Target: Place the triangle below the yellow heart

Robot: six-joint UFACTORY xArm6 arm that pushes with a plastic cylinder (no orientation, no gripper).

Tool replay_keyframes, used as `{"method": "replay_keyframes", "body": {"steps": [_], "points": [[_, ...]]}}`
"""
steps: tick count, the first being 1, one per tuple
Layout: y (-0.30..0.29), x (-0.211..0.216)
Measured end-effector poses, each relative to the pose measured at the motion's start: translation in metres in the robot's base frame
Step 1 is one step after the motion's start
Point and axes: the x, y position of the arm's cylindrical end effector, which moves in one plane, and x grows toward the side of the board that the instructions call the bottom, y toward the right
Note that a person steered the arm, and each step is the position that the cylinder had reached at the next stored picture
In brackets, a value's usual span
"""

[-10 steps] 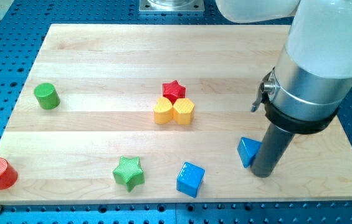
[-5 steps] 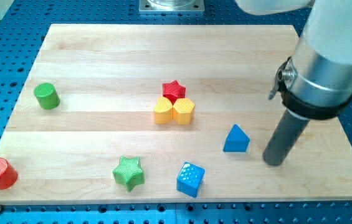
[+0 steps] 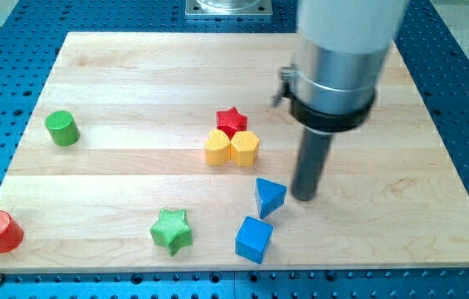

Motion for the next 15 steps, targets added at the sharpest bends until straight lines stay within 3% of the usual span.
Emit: {"method": "replay_keyframes", "body": {"steps": [1,3,5,8,12,15], "points": [[-0.009,0.022],[-0.074,-0.009],[-0.06,0.029],[-0.109,0.031],[-0.109,-0.023],[-0.159,-0.023]]}}
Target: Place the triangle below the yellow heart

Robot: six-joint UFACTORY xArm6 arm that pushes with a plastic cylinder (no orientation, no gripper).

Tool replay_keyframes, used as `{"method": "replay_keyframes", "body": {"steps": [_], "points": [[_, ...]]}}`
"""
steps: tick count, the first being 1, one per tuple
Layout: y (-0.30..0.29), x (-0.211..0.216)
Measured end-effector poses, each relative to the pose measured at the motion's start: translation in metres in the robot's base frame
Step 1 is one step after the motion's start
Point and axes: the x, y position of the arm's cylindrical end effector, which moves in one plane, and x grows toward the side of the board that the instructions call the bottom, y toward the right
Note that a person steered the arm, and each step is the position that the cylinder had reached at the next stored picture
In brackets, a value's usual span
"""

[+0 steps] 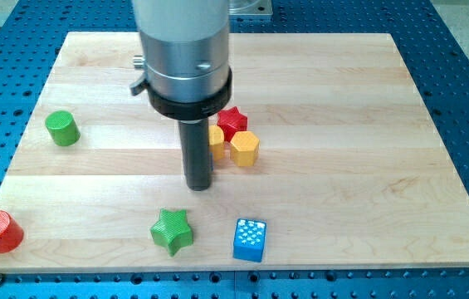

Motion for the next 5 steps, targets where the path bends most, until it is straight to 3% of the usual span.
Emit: {"method": "replay_keyframes", "body": {"steps": [2,5], "points": [[-0.05,-0.002],[-0.035,-0.033]]}}
